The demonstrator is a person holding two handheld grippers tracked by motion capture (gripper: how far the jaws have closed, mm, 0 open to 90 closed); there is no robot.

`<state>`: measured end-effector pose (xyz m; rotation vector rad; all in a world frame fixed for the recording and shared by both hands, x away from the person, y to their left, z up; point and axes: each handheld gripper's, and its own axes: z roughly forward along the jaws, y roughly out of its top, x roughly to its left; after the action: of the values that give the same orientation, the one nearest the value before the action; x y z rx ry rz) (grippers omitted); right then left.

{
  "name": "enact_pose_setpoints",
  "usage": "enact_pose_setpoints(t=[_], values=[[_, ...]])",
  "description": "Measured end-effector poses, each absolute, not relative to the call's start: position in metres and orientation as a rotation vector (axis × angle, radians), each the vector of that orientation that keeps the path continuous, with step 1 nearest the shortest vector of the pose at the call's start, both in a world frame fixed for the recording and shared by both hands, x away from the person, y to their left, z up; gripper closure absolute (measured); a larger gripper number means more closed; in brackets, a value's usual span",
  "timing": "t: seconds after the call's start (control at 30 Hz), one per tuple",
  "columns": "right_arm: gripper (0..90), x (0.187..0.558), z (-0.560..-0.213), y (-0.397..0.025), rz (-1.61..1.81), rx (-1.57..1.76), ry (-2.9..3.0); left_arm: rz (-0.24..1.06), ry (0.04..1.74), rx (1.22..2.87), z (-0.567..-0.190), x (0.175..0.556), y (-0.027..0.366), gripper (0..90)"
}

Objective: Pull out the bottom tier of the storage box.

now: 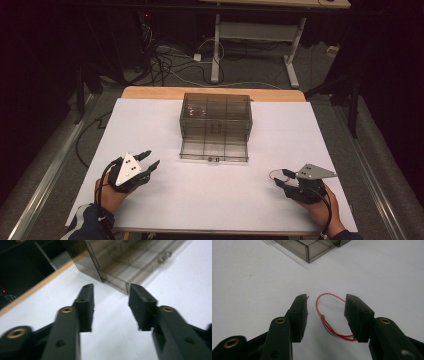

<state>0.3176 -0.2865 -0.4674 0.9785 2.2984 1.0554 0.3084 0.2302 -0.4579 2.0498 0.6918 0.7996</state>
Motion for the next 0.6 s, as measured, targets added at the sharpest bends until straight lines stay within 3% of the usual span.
enact_pose_setpoints(t=[0.23,0.37,0.6], values=[[60.8,0.324,-0.47,-0.285,1.028,0.978,2.341,0.768,0.754,2.048,-0.473,0.291,0.23,24.8],[66.4,0.331,-0.473,-0.284,0.991,1.002,2.386,0.769,0.749,2.045,-0.475,0.288,0.231,19.8],[77.5,0.338,-0.474,-0.285,0.963,1.082,2.418,0.774,0.773,2.045,-0.477,0.286,0.233,20.1]])
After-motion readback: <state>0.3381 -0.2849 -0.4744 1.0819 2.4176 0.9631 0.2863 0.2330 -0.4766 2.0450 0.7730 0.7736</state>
